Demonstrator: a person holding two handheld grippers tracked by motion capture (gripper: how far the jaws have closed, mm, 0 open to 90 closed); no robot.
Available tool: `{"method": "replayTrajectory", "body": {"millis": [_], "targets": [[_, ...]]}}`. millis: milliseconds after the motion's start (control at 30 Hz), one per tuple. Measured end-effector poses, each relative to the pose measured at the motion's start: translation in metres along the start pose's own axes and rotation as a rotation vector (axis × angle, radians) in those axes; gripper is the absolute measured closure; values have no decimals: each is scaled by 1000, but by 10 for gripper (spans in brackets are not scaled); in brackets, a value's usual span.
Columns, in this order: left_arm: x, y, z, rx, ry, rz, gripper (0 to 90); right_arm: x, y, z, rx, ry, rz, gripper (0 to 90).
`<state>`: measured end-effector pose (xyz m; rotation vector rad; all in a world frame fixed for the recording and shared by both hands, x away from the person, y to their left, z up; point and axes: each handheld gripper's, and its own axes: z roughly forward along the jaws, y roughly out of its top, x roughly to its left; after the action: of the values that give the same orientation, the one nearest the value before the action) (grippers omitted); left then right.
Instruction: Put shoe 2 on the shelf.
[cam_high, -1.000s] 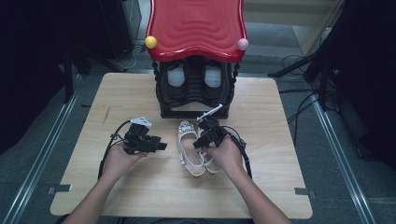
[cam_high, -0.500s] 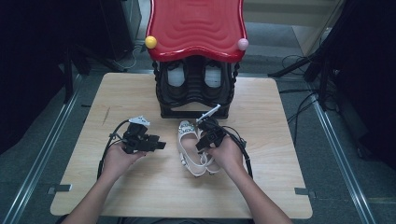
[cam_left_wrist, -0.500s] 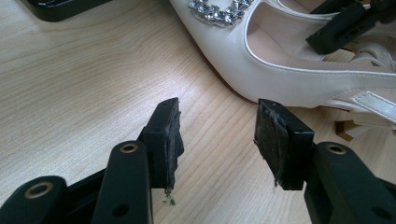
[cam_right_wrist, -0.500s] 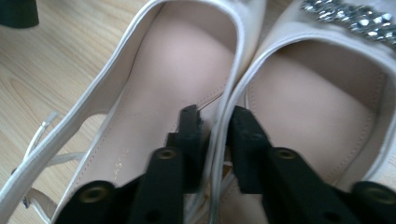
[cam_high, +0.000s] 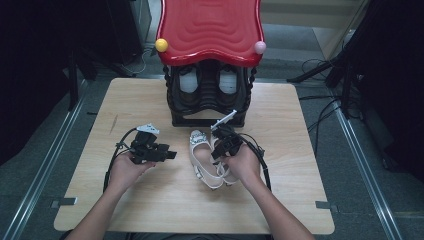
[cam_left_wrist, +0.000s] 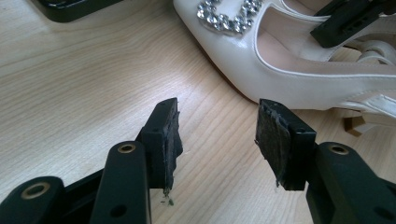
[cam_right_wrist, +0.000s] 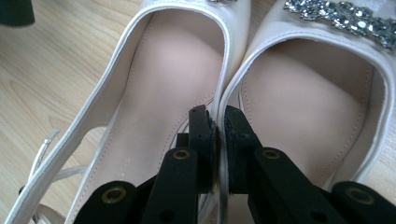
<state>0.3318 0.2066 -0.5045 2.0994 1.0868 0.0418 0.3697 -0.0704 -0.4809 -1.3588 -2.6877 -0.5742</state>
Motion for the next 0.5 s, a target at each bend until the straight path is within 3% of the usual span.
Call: {"method": "replayTrajectory", "body": {"millis": [200, 367, 400, 467, 500], "targets": [[4, -2, -5, -16, 14, -9, 493, -1, 2, -10, 23, 0, -85, 862], [6, -7, -12, -28, 28, -7, 509, 7, -3, -19, 68, 28, -233, 862], [7, -8, -13, -30, 30, -6, 509, 8, -5, -22, 69, 35, -241, 861], [8, -11, -17, -38, 42, -16, 509, 11, -7, -27, 73, 50, -314, 861], [10, -13, -19, -41, 42, -20, 509, 12, -8, -30, 69, 62, -326, 861]]}}
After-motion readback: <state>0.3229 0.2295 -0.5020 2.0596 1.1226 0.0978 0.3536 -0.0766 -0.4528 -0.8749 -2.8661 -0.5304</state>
